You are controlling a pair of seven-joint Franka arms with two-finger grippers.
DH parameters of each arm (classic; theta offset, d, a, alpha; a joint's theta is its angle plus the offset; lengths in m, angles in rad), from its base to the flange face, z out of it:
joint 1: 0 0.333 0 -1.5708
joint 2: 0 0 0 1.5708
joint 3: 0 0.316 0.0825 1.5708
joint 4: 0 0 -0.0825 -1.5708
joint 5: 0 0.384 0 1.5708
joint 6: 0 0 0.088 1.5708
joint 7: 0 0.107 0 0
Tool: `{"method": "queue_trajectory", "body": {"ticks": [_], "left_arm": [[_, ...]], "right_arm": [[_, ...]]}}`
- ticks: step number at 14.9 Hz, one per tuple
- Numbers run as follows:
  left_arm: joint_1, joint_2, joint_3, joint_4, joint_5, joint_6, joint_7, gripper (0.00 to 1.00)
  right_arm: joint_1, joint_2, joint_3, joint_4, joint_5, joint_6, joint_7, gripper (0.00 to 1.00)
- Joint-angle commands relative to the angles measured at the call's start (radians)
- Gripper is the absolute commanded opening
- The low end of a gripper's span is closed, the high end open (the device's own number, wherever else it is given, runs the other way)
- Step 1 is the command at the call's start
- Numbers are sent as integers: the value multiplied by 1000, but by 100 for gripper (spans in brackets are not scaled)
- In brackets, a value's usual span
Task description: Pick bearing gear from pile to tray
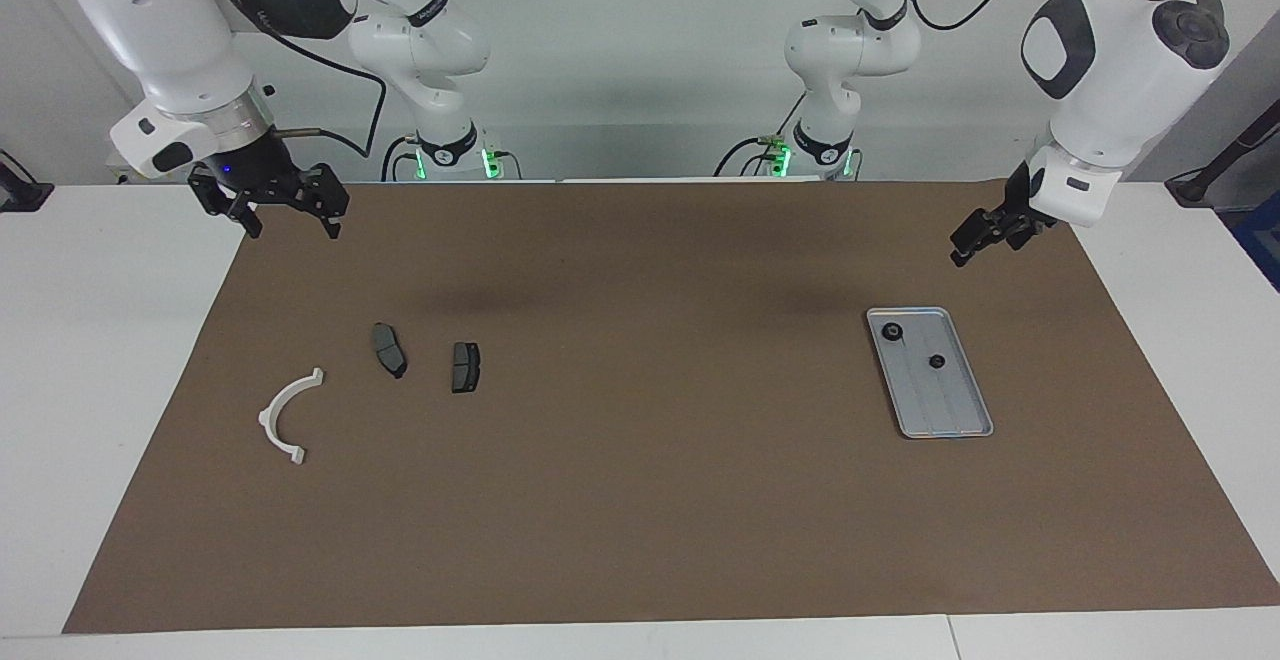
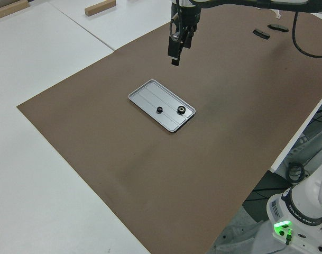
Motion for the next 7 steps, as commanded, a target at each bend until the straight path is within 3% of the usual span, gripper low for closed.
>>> {"method": "queue_trajectory", "body": {"ticks": [1,7], "left_arm": [[4,-8,-11,11,4,-17,8,100],[4,-8,-24,12,2,6,-7,100]], "right_arm": [[-13,-25,11,-34,-14,27,17,100],[-13,-25,13,-33,-11,27,13,100]]}}
